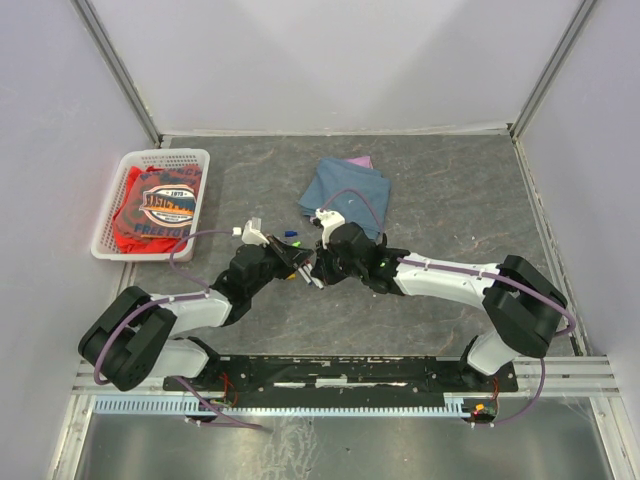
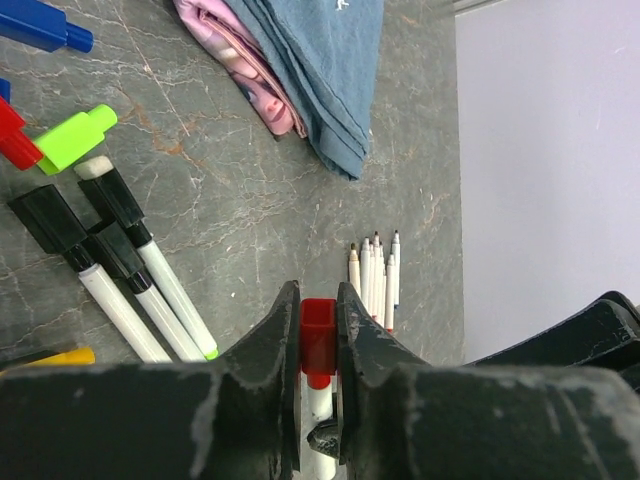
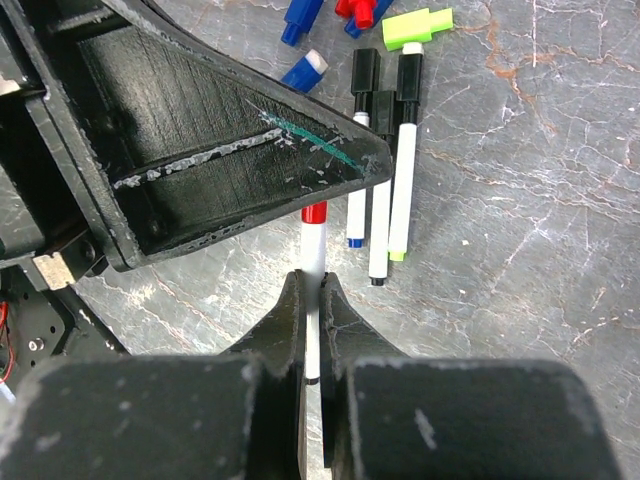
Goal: Open the pen caps
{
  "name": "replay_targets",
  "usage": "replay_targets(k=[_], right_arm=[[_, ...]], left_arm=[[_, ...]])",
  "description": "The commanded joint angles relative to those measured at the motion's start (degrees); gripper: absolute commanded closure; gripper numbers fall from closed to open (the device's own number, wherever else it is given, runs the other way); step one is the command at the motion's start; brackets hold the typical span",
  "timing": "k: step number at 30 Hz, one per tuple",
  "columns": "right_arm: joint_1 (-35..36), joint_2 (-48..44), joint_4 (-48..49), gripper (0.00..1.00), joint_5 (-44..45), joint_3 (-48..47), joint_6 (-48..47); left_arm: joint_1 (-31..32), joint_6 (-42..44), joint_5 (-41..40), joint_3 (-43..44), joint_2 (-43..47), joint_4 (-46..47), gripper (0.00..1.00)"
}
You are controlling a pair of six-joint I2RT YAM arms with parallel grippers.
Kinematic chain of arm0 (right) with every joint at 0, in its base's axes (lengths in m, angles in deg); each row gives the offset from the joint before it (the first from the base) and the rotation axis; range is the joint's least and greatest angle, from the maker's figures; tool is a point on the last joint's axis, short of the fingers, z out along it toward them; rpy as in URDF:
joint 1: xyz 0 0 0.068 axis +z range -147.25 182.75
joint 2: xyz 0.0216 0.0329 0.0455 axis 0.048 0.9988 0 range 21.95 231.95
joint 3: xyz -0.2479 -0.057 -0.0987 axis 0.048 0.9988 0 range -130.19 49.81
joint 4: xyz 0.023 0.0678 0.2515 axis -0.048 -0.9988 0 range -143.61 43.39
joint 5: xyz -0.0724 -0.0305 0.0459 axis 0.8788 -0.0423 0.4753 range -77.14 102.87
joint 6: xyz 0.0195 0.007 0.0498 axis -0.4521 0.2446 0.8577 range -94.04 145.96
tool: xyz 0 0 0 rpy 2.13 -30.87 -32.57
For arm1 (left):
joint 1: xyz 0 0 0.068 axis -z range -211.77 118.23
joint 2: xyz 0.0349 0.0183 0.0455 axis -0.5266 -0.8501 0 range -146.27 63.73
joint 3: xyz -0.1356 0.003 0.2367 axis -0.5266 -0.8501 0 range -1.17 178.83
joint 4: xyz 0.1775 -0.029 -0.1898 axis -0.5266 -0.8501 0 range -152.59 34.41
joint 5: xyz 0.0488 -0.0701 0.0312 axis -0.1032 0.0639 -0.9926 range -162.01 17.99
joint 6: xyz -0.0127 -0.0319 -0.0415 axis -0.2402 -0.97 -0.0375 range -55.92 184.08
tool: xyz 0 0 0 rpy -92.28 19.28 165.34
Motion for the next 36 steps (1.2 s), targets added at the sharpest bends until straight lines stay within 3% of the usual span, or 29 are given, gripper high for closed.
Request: replay_targets(k=[1, 6, 19, 36], right_arm=[[-0.8, -2.6, 3.4, 0.94, -1.2, 0.7, 0.6], [-2.7, -2.7, 6.1, 0.86, -4.7, 1.7, 2.7], [-5.9, 0.0, 13.6, 0.84, -12.5, 3.2, 7.1], [-7.0, 1.8, 16.9, 0.76, -14.8, 3.7, 8.7]], left_arm=[[-0.8, -0.8, 1.5, -0.8, 0.5, 3.1, 0.97], [-1.2, -0.9, 2.7, -1.0, 1.6, 3.9, 0.97], [-1.4, -3.4, 5.6, -1.4, 0.2, 8.8, 0.97], [-1.5, -6.1, 7.2, -1.9, -2.4, 13.6, 0.97]])
